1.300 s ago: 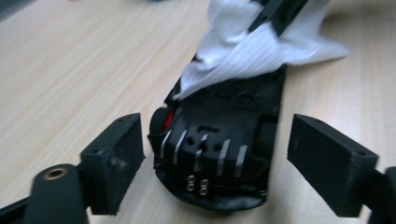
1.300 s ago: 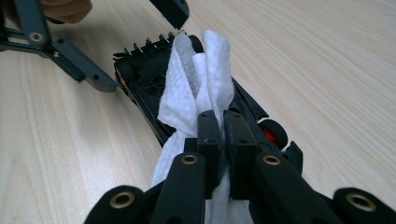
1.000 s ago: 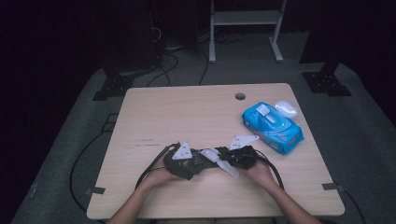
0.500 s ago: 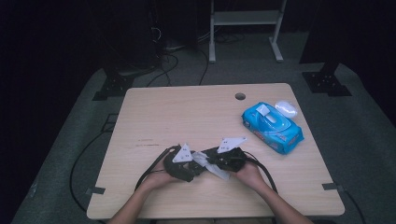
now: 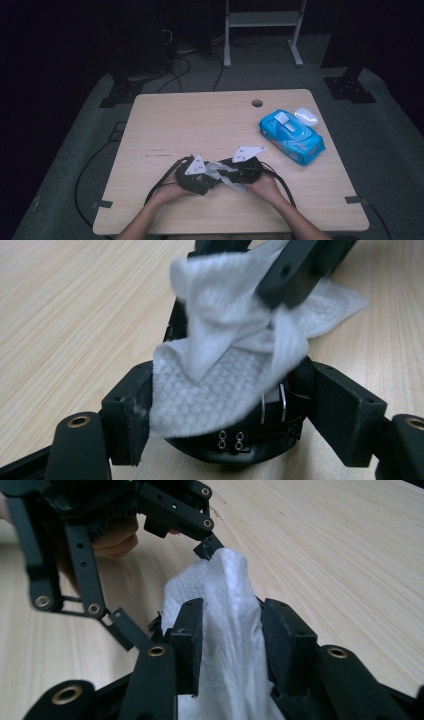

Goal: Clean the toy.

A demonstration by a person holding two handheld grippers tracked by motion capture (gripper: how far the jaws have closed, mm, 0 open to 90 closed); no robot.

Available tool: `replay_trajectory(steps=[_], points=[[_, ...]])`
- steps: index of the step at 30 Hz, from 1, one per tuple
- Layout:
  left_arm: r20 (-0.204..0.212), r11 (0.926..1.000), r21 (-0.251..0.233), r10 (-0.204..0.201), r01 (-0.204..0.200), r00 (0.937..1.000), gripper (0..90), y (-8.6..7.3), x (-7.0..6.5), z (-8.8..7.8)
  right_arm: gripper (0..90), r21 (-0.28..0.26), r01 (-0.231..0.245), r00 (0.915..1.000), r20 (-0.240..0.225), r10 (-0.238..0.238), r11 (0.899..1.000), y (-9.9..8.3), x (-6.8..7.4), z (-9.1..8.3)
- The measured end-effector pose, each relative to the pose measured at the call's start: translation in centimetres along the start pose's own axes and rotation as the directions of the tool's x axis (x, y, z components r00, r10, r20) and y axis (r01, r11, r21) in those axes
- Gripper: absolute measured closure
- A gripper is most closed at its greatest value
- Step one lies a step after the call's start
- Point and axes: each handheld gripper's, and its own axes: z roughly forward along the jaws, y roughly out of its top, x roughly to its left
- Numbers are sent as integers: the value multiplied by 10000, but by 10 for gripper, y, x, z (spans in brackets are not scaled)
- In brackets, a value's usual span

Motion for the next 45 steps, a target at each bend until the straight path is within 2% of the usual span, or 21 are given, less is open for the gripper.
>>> replay_trajectory(steps=[3, 5, 8, 11, 13, 14, 22, 24, 26, 31, 34, 36, 38, 40, 43, 45], points=[[-5, 10000, 9, -27, 27, 10000, 249, -1, 0, 1, 790, 218, 271, 9996, -31, -270, 9994, 1, 6, 10], [0, 10000, 34, -13, 13, 10000, 249, -1, 0, 1, 832, 290, 298, 9994, -165, -293, 9991, 1, 7, 12], [6, 10000, -62, -51, 51, 10000, 249, -1, 0, 0, 850, 396, 177, 9997, -158, -171, 9991, -1, 3, 7], [6, 10000, -63, -27, 27, 10000, 249, -1, 0, 0, 855, 518, -110, 9998, 160, 102, 9986, -7, -5, 0], [1, 10000, -43, -26, 26, 10000, 249, 0, 0, 0, 856, 489, -281, 9996, 111, 276, 9984, -8, -7, -1], [-23, 10000, 13, 3, -3, 10000, 249, -1, 0, 0, 855, 492, -222, 9997, 100, 217, 9985, -8, -6, 0], [-97, 9998, 35, 201, -200, 9998, 249, 0, -2, 0, 855, 297, 341, 9946, -987, -311, 9990, 7, 26, 17], [-104, 9997, 83, 228, -227, 9997, 249, -1, -2, 0, 855, 337, 451, 9944, -967, -417, 9984, 7, 26, 18], [-109, 9998, 65, 204, -203, 9997, 249, -1, -2, 1, 856, 431, 486, 9964, -715, -454, 9979, 4, 21, 16], [-23, 9999, -37, 101, -101, 9999, 248, -2, -1, 1, 859, 672, 262, 9992, 269, -281, 9974, -8, 0, 0], [46, 9999, -88, -110, 111, 9999, 240, -3, 2, 1, 859, 535, -200, 9996, 215, 188, 9984, -15, -8, -5], [170, 9994, 138, -305, 303, 9994, 183, -4, 4, 2, 859, 560, -86, 9995, 292, 70, 9984, -15, -7, -5], [212, 9996, 230, -169, 164, 9996, 190, -6, 3, 3, 858, 558, -24, 9996, 296, 8, 9984, -14, -6, -4], [247, 9997, 229, -67, 61, 9997, 238, -6, 2, 3, 858, 546, -34, 9997, 239, 21, 9985, -14, -6, -4], [160, 9996, 258, 125, -129, 9998, 242, -4, 1, 2, 859, 594, 20, 9997, 258, -36, 9982, -13, -5, -4], [104, 9999, 139, 97, -99, 9999, 244, -3, 0, 1, 861, 593, 46, 9999, 140, -54, 9982, -11, 0, -3]])
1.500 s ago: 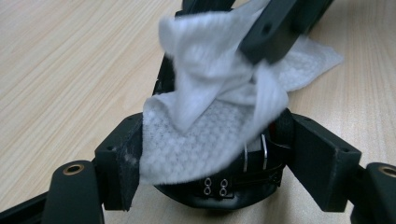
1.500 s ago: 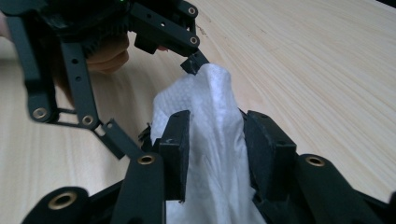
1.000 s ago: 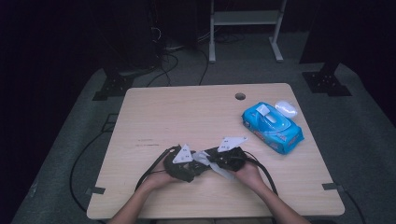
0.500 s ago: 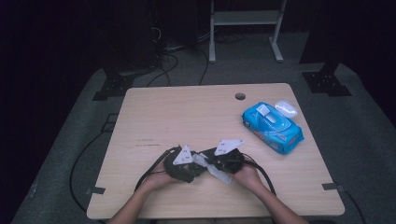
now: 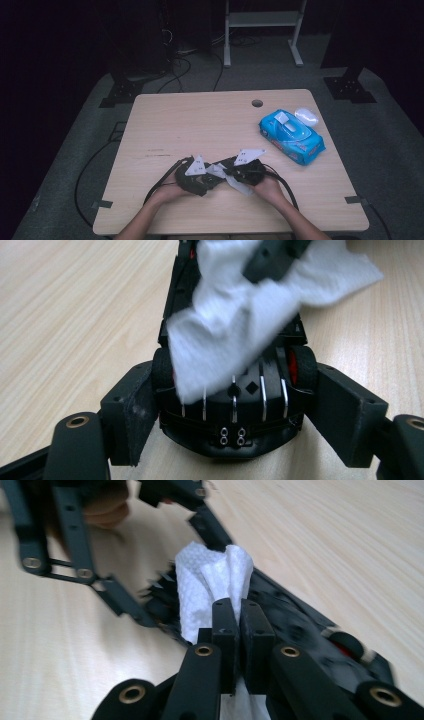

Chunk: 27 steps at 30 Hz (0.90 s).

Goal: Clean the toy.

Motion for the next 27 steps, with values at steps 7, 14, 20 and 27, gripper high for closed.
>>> replay_trajectory(steps=[7, 14, 20, 27], points=[[-92, 9999, -66, 85, -86, 9999, 251, 0, 0, -2, 861, -13, 691, 9958, -596, -690, 9976, 7, 26, 9], [-80, 9998, -175, 98, -100, 9999, 251, 0, 1, -3, 861, 366, -157, 9984, 542, 137, 9992, -3, -4, -6], [-129, 9997, 12, 224, -223, 9997, 251, 0, 0, -2, 861, 397, 370, 9992, 104, -374, 9985, 9, 10, 6], [-183, 9998, -21, 184, -185, 9997, 251, 0, -1, -1, 861, 385, 1103, 9921, -642, -1077, 9932, 29, 29, 29]])
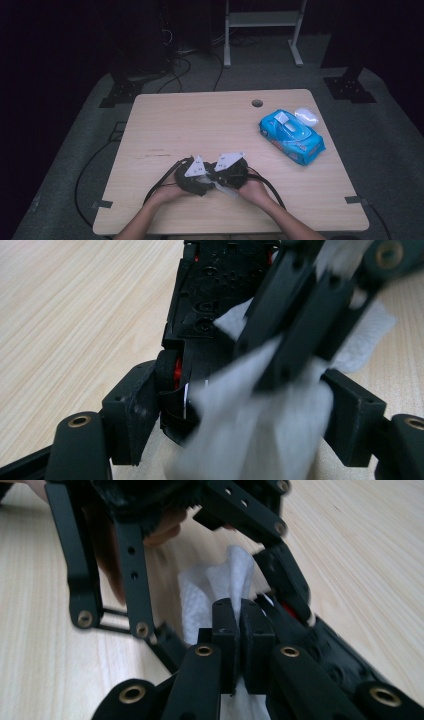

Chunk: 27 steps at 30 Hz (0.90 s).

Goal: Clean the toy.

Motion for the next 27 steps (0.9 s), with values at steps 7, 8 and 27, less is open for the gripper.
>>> replay_trajectory(steps=[7, 8, 27], points=[[32, 10000, -44, -51, 51, 10000, 251, -1, 0, 0, 861, -21, -24, 9969, 783, 25, 10000, 4, -16, 3], [53, 9999, -32, -96, 96, 9999, 251, -1, 1, 0, 861, -13, -164, 9955, 931, 165, 9999, 2, -20, 1], [54, 10000, -17, 77, -77, 10000, 251, 0, 1, 0, 731, -501, -703, 9879, 1349, 765, 9963, 1, -31, -18]])
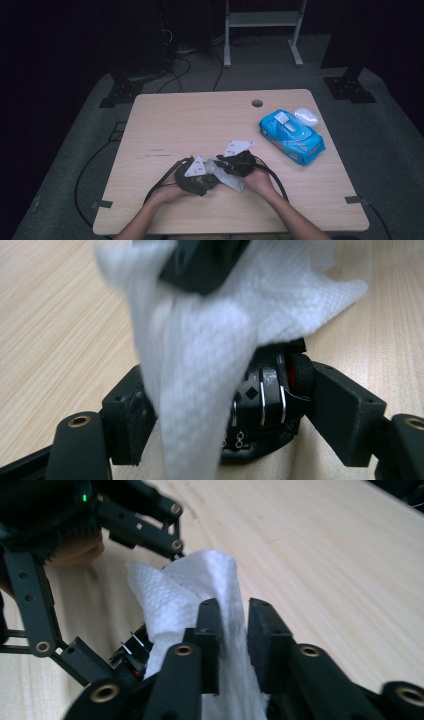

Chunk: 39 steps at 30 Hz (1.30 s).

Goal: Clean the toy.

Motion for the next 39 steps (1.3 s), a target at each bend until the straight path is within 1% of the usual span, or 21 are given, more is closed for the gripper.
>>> replay_trajectory(steps=[2, 4, 5, 8, 10, 14, 17, 19, 20, 22, 24, 25, 28, 30, 32, 33, 34, 35, 37, 39], points=[[-17, 10000, 8, 20, -20, 10000, 251, 0, 0, 0, 723, -159, -51, 10000, 9, 51, 9999, 0, 0, -6], [-25, 10000, 9, 10, -10, 10000, 251, 0, 0, 0, 716, -291, -20, 10000, 10, 20, 9996, 2, 4, -9], [-20, 10000, 15, -6, 6, 10000, 251, 0, -1, 0, 708, -366, 12, 10000, -76, -15, 9993, 3, 6, -9], [-25, 10000, -5, -43, 42, 10000, 251, 0, -1, 0, 707, -374, 166, 9998, 71, -163, 9992, 4, 12, -7], [-20, 10000, -1, -36, 36, 10000, 251, 0, -1, 0, 699, -377, 119, 9999, -65, -122, 9992, 3, 15, -4], [21, 10000, 44, -43, 43, 10000, 251, 0, 0, 0, 694, -241, 333, 9993, -162, -337, 9992, 1, 21, 1], [0, 10000, 39, -8, 8, 10000, 251, 1, -1, 0, 684, -187, 184, 9984, -532, -193, 9997, -2, 23, 7], [-24, 10000, 32, 8, -8, 10000, 251, 1, -1, 0, 682, -53, 198, 9973, -707, -201, 9998, -3, 26, 12], [-22, 10000, 36, 4, -4, 10000, 251, 1, -1, 0, 688, 37, 232, 9966, -795, -229, 9997, -4, 29, 15], [15, 10000, 77, -56, 56, 10000, 251, 0, 0, 0, 703, 29, 430, 9969, -655, -427, 9991, -6, 31, 17], [9, 10000, 89, -11, 11, 10000, 251, 0, 0, 0, 789, -4, 633, 9960, -637, -632, 9980, -7, 31, 17], [-3, 10000, 61, -21, 21, 10000, 251, 0, 0, 0, 815, -1, 757, 9949, -661, -756, 9971, -8, 31, 16], [-5, 10000, 32, -69, 69, 10000, 251, 0, -1, 0, 845, 96, 748, 9946, -731, -739, 9972, -10, 25, 12], [-18, 10000, -8, -80, 80, 10000, 251, 0, -1, 0, 850, 251, 785, 9959, -463, -773, 9966, -13, 19, 7], [-34, 10000, 1, -21, 21, 10000, 251, 0, -1, 0, 854, 310, 568, 9983, -168, -563, 9979, -16, 12, 3], [-34, 10000, 6, 7, -7, 10000, 251, 0, 0, 0, 855, 323, 355, 9993, 65, -358, 9988, -18, 6, 1], [-30, 10000, 14, 25, -25, 10000, 251, 0, 0, 0, 857, 278, 170, 9997, 196, -175, 9995, -19, 0, 1], [-24, 10000, -6, -11, 11, 10000, 251, 0, 0, 0, 857, 267, -9, 9996, 278, 1, 9996, -19, -3, 1], [-32, 10000, 15, -44, 44, 10000, 251, 0, 0, 0, 857, 185, -234, 9992, 331, 228, 9996, -18, -8, 4], [-29, 10000, -2, -96, 96, 9999, 251, 0, 0, 0, 857, 93, -369, 9991, 196, 367, 9993, -15, -7, 8]])
